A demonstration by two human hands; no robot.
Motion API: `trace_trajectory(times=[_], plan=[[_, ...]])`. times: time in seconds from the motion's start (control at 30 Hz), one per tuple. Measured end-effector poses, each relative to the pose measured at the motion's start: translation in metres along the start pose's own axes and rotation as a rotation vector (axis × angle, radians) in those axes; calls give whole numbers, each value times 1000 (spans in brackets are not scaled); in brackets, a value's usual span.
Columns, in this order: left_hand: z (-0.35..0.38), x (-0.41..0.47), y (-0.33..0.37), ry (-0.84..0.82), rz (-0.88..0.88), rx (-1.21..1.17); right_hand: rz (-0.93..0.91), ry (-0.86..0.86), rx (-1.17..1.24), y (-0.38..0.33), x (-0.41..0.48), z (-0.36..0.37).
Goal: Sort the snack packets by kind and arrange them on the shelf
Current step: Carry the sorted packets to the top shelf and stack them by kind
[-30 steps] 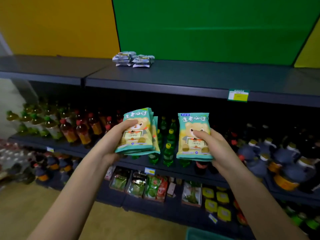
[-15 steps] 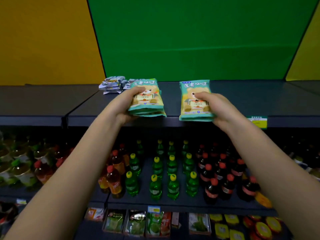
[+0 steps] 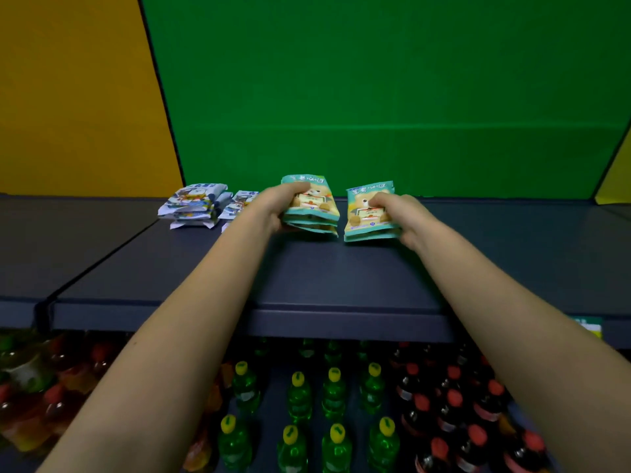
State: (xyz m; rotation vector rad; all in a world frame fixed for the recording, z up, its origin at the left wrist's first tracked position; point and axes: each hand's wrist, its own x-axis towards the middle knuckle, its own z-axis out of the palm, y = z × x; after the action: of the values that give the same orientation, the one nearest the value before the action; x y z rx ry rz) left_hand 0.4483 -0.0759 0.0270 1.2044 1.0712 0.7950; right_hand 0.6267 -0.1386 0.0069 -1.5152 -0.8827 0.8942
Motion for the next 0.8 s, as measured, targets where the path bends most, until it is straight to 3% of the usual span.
trace_trajectory(times=[0.23, 0.47, 0.57, 0.7, 0.8], plan=[[3, 38, -5, 51, -14, 53, -37, 58, -127, 11, 35, 12], [13, 48, -8, 333, 242, 661, -134, 203, -655, 17, 42, 12], [9, 40, -6, 420, 370, 853, -185, 220, -712, 12, 36, 8], [2, 8, -5, 478, 618, 904, -354, 240, -722, 1, 8, -5], [-9, -30, -16, 474, 711, 952, -508, 256, -663, 0, -36, -18]])
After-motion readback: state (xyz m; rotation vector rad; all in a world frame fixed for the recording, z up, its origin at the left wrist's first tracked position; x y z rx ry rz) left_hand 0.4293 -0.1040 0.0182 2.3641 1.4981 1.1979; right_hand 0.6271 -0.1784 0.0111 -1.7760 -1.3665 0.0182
